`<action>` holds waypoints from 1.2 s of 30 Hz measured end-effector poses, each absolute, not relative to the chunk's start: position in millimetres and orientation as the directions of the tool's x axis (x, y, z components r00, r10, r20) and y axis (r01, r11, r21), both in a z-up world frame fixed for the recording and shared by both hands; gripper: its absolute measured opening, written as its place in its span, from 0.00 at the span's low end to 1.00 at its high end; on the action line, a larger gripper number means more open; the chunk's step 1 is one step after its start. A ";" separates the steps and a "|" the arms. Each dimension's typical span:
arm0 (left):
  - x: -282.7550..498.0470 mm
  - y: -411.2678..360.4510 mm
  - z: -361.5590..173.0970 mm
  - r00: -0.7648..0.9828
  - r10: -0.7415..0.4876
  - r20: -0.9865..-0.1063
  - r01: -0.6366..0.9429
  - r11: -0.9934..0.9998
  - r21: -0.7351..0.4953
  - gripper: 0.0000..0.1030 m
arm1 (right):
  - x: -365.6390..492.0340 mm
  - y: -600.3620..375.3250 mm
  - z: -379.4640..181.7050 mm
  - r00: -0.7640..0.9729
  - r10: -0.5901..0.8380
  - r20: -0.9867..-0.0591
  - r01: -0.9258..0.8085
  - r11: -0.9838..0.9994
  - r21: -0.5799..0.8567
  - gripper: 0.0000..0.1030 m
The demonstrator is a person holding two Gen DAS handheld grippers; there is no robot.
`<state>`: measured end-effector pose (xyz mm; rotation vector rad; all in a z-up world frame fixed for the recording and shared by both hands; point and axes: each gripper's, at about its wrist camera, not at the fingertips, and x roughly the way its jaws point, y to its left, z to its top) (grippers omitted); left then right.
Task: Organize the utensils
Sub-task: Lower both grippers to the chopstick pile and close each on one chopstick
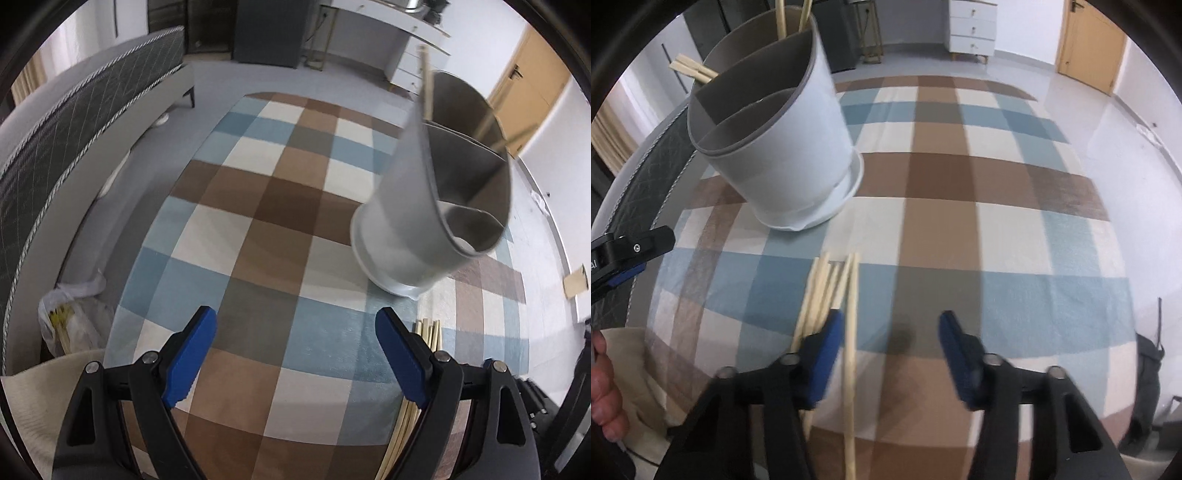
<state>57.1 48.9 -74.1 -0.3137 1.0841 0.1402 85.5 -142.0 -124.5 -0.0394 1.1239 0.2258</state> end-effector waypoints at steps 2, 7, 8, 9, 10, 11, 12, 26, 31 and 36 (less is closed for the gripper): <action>60.5 52.1 -77.6 0.446 -0.057 -0.893 -0.278 0.940 -0.199 0.82 | 88.6 -135.5 -126.8 0.408 0.162 -0.898 -0.217 0.973 0.077 0.44; 64.1 53.6 -81.3 0.428 -0.063 -0.901 -0.287 0.937 -0.201 0.82 | 93.5 -119.2 -137.7 0.389 0.128 -0.912 -0.261 0.965 0.024 0.38; 64.7 54.1 -82.2 0.424 -0.066 -0.903 -0.289 0.936 -0.204 0.82 | 92.7 -118.3 -139.3 0.389 0.117 -0.914 -0.263 0.965 0.012 0.37; 65.5 55.0 -83.1 0.420 -0.068 -0.905 -0.292 0.934 -0.206 0.82 | 92.3 -117.9 -141.0 0.385 0.110 -0.916 -0.264 0.965 0.004 0.35; 65.9 56.1 -83.8 0.416 -0.068 -0.907 -0.297 0.932 -0.207 0.82 | 92.3 -117.9 -143.0 0.377 0.104 -0.920 -0.265 0.964 0.000 0.32; 66.4 56.8 -84.1 0.413 -0.071 -0.908 -0.301 0.930 -0.210 0.82 | 91.5 -118.3 -143.5 0.378 0.102 -0.920 -0.265 0.964 -0.002 0.30; 67.0 57.4 -83.9 0.411 -0.074 -0.909 -0.303 0.929 -0.213 0.82 | 91.1 -118.3 -143.4 0.383 0.094 -0.919 -0.264 0.964 -0.011 0.28; 69.4 59.6 -81.1 0.429 -0.012 -0.903 -0.302 0.941 -0.156 0.82 | 113.5 -120.0 -141.8 0.401 0.181 -0.898 -0.217 0.971 0.099 0.03; 65.1 40.1 -81.8 0.444 -0.046 -0.895 -0.215 0.964 -0.156 0.82 | 106.9 -138.7 -125.0 0.432 0.241 -0.869 -0.172 0.968 0.183 0.03; 63.0 6.3 -96.1 0.381 -0.180 -0.907 -0.059 0.974 -0.219 0.82 | 100.7 -168.7 -101.3 0.488 0.298 -0.820 -0.103 0.953 0.285 0.03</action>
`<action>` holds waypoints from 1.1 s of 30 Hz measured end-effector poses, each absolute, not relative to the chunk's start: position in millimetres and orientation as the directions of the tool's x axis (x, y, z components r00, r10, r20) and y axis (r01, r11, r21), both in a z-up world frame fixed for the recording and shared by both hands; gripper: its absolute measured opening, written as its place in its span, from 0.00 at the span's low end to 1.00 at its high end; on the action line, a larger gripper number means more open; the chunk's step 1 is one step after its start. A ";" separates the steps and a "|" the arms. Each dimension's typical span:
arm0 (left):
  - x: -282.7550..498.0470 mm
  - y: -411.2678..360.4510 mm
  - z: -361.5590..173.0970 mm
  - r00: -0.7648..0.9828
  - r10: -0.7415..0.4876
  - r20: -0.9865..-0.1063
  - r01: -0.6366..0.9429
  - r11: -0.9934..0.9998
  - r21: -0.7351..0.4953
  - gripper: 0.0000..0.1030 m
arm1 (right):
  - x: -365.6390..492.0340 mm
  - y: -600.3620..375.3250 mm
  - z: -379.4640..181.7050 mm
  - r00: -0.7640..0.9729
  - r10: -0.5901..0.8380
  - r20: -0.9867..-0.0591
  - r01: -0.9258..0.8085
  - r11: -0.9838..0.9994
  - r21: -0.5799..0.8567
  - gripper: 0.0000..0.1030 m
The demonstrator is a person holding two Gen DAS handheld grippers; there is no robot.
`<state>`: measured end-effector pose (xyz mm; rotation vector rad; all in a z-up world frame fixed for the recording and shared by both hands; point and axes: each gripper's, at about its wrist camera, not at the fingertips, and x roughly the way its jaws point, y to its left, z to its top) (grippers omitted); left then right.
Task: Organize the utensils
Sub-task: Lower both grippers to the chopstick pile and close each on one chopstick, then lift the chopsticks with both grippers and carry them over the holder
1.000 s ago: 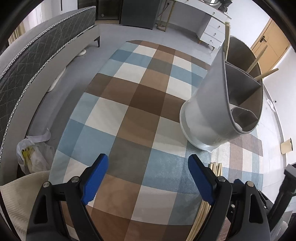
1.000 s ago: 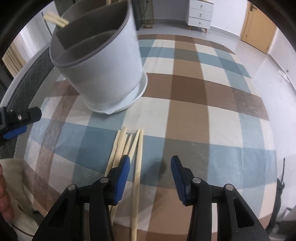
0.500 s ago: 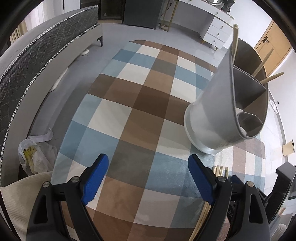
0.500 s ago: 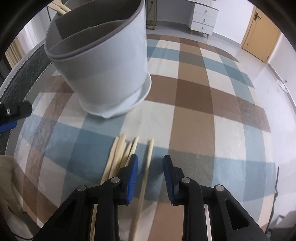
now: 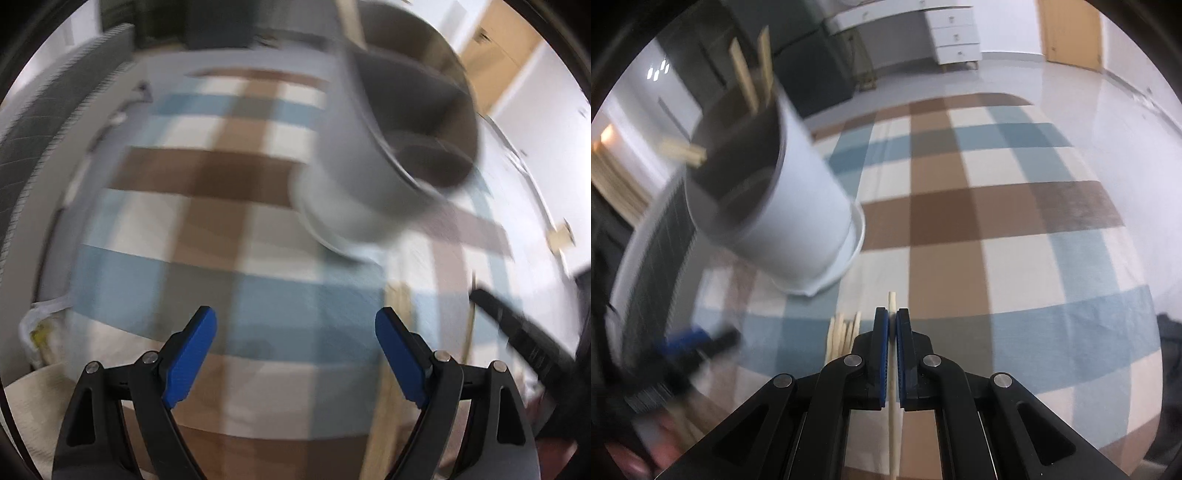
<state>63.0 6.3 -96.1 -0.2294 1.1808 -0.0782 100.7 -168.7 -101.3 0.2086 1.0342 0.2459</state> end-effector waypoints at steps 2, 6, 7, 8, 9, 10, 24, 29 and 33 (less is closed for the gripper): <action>60.3 -6.4 -101.6 0.355 -0.196 -0.914 -0.003 0.978 -0.210 0.82 | 100.0 -181.3 -94.1 0.495 0.333 -0.803 -0.078 0.937 0.341 0.03; 55.0 -19.3 -113.3 0.308 -0.197 -0.931 0.050 0.980 -0.191 0.82 | 93.3 -193.4 -79.0 0.535 0.349 -0.769 -0.072 0.926 0.370 0.03; 53.4 -20.0 -114.5 0.307 -0.195 -0.932 0.051 0.981 -0.188 0.82 | 91.7 -195.0 -75.8 0.544 0.350 -0.762 -0.073 0.925 0.372 0.03; 52.1 -20.3 -115.6 0.305 -0.191 -0.933 0.050 0.982 -0.184 0.82 | 90.3 -196.5 -72.9 0.552 0.350 -0.757 -0.072 0.924 0.375 0.03; 51.5 -21.0 -116.3 0.301 -0.189 -0.935 0.050 0.982 -0.182 0.82 | 89.8 -198.4 -71.5 0.555 0.353 -0.753 -0.073 0.923 0.379 0.03; 50.6 -21.9 -116.9 0.299 -0.185 -0.936 0.053 0.983 -0.178 0.82 | 88.7 -200.2 -69.4 0.561 0.354 -0.748 -0.069 0.921 0.384 0.03; 46.1 -40.9 -127.2 0.272 -0.092 -0.958 0.098 0.993 -0.067 0.82 | 70.4 -222.2 -59.0 0.617 0.349 -0.705 -0.037 0.908 0.417 0.03; 47.7 -44.4 -132.7 0.268 -0.081 -0.960 0.092 0.994 -0.058 0.83 | 71.0 -223.8 -55.1 0.629 0.357 -0.690 -0.034 0.900 0.434 0.03; 51.8 -49.0 -135.8 0.277 -0.039 -0.960 0.102 0.995 -0.011 0.84 | 72.5 -223.6 -57.0 0.624 0.331 -0.708 -0.017 0.912 0.411 0.03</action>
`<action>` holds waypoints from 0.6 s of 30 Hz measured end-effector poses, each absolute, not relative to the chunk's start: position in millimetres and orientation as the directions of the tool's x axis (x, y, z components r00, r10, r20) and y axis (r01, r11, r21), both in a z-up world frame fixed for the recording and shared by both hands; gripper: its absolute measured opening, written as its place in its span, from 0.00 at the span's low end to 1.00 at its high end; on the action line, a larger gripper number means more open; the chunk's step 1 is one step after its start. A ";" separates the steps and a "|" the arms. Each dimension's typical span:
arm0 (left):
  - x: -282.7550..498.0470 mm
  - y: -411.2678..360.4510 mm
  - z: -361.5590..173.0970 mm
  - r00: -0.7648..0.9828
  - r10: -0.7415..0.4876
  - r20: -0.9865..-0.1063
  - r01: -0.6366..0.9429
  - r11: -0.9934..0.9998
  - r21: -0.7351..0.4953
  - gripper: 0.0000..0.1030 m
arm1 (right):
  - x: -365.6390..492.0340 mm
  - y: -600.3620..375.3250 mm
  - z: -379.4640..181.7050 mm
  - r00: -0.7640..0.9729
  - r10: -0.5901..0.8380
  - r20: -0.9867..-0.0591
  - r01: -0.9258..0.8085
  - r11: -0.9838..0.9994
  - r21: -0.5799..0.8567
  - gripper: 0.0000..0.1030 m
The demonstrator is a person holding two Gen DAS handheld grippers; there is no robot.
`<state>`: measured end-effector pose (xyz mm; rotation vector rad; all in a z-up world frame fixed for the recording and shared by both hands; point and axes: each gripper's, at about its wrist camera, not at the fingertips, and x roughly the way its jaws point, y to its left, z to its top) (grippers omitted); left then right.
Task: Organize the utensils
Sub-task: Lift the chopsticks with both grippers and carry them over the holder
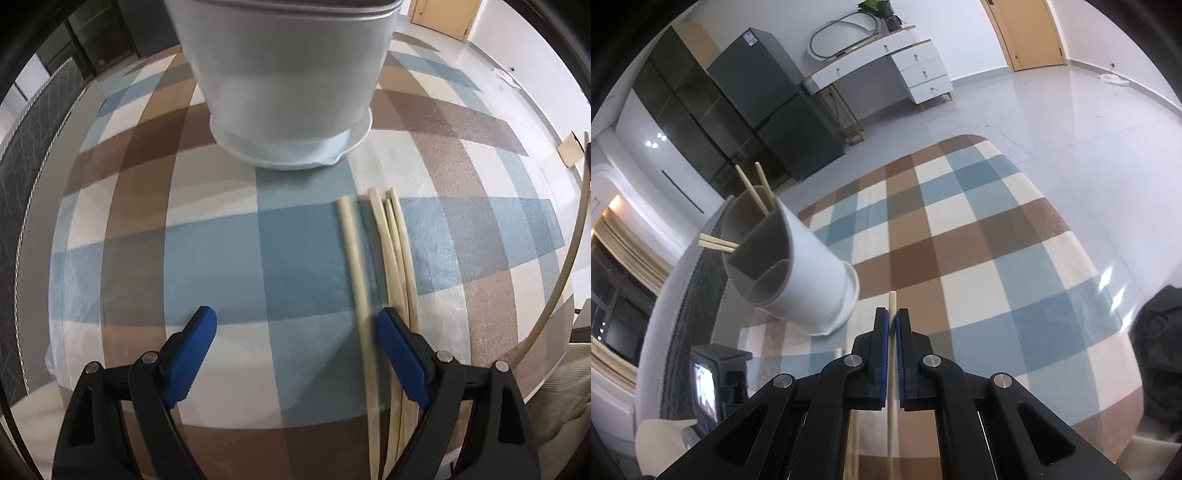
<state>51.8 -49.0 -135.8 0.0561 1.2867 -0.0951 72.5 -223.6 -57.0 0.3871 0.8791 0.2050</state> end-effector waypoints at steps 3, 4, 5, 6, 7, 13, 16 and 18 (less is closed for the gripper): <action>55.3 -48.1 -137.0 0.274 -0.040 -0.961 0.092 0.996 -0.015 0.84 | 73.8 -226.0 -59.0 0.621 0.329 -0.711 -0.003 0.908 0.418 0.03; 57.0 -47.6 -137.2 0.273 -0.039 -0.961 0.088 0.996 -0.015 0.84 | 74.2 -226.1 -59.4 0.621 0.328 -0.712 -0.001 0.909 0.418 0.03; 60.2 -48.6 -137.6 0.274 -0.037 -0.961 0.088 0.996 -0.013 0.84 | 74.6 -225.6 -59.8 0.622 0.327 -0.712 -0.001 0.909 0.416 0.03; 63.5 -49.9 -138.1 0.276 -0.033 -0.960 0.086 0.996 -0.010 0.84 | 74.5 -224.9 -59.9 0.621 0.326 -0.712 -0.002 0.910 0.414 0.03; 68.4 -49.5 -135.9 0.278 -0.032 -0.960 0.086 0.996 -0.009 0.82 | 74.5 -223.8 -60.1 0.621 0.324 -0.714 -0.005 0.912 0.410 0.03; 84.3 -58.6 -134.4 0.311 -0.007 -0.950 0.085 0.996 0.021 0.73 | 77.9 -222.6 -65.6 0.603 0.325 -0.728 0.007 0.911 0.412 0.03; 94.8 -65.3 -134.9 0.325 -0.031 -0.945 0.098 0.995 0.001 0.62 | 80.1 -222.5 -67.6 0.597 0.326 -0.733 0.009 0.911 0.412 0.03; 101.1 -67.6 -134.6 0.328 -0.050 -0.943 0.093 0.995 -0.021 0.54 | 81.9 -221.0 -68.5 0.595 0.326 -0.735 0.005 0.913 0.409 0.03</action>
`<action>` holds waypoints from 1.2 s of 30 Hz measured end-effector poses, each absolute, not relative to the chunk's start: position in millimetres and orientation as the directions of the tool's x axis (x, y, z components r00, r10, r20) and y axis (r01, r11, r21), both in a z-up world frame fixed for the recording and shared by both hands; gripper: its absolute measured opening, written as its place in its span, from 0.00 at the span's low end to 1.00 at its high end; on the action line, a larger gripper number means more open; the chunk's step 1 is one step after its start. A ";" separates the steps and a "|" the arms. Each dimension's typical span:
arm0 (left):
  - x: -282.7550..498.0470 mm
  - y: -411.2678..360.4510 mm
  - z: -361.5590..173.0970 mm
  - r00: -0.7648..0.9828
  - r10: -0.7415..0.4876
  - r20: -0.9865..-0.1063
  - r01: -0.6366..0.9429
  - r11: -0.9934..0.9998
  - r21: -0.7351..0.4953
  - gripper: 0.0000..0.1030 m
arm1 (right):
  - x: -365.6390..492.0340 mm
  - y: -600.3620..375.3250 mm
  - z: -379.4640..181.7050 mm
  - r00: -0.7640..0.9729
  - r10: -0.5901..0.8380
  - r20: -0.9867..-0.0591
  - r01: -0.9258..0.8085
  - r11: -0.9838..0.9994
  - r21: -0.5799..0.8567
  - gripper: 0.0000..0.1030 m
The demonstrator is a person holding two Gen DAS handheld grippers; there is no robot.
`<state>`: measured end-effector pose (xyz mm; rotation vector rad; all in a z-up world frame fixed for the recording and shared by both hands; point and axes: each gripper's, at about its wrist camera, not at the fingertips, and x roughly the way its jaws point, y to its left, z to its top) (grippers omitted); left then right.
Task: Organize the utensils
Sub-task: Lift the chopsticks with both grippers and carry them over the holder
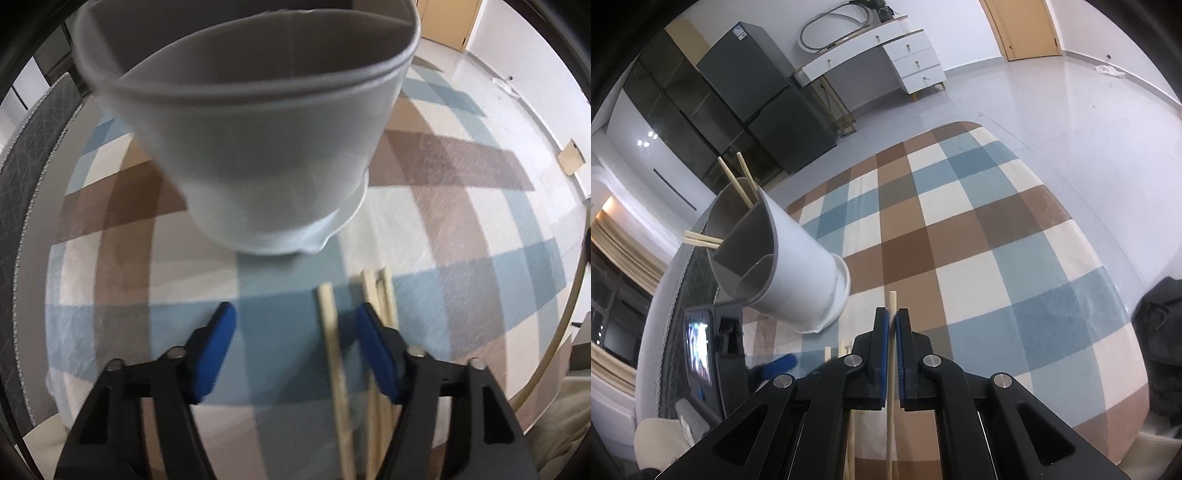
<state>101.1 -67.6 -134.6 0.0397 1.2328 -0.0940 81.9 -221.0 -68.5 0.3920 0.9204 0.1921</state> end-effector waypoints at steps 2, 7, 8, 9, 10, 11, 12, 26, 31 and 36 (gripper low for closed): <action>106.0 -69.5 -133.7 0.327 -0.049 -0.944 0.081 0.996 -0.024 0.44 | 83.0 -218.9 -68.4 0.591 0.330 -0.736 -0.004 0.914 0.406 0.03; 114.3 -74.7 -132.0 0.323 -0.074 -0.944 0.072 0.996 -0.053 0.06 | 84.4 -215.9 -66.7 0.596 0.324 -0.734 -0.016 0.919 0.394 0.03; 114.0 -75.7 -131.7 0.328 -0.079 -0.942 0.068 0.996 -0.060 0.04 | 84.4 -215.7 -66.6 0.596 0.325 -0.735 -0.015 0.919 0.394 0.03; 113.9 -74.4 -132.4 0.335 -0.087 -0.938 0.065 0.995 -0.069 0.03 | 84.6 -215.3 -66.6 0.595 0.327 -0.734 -0.015 0.918 0.396 0.03; 114.3 -69.4 -131.5 0.338 -0.102 -0.936 0.057 0.994 -0.088 0.03 | 84.9 -214.7 -67.1 0.593 0.331 -0.734 -0.017 0.917 0.399 0.03; 114.6 -65.7 -131.8 0.336 -0.120 -0.934 0.043 0.993 -0.112 0.03 | 84.7 -213.3 -67.3 0.591 0.333 -0.735 -0.021 0.917 0.398 0.03; 110.6 -57.7 -130.3 0.334 -0.126 -0.934 0.035 0.992 -0.121 0.02 | 84.4 -212.0 -67.2 0.591 0.332 -0.735 -0.024 0.918 0.395 0.03; 58.3 -19.5 -42.9 0.653 -0.234 -0.720 0.045 0.961 -0.272 0.02 | 44.0 -189.4 -30.5 0.716 0.332 -0.614 -0.162 0.935 0.316 0.03; 39.3 -26.0 -22.8 0.713 -0.239 -0.660 0.093 0.964 -0.249 0.02 | 28.1 -179.6 -21.3 0.748 0.319 -0.582 -0.195 0.944 0.266 0.03; 24.9 -20.5 -17.2 0.735 -0.230 -0.638 0.104 0.968 -0.229 0.02 | 14.5 -178.0 -13.1 0.771 0.296 -0.563 -0.203 0.953 0.224 0.03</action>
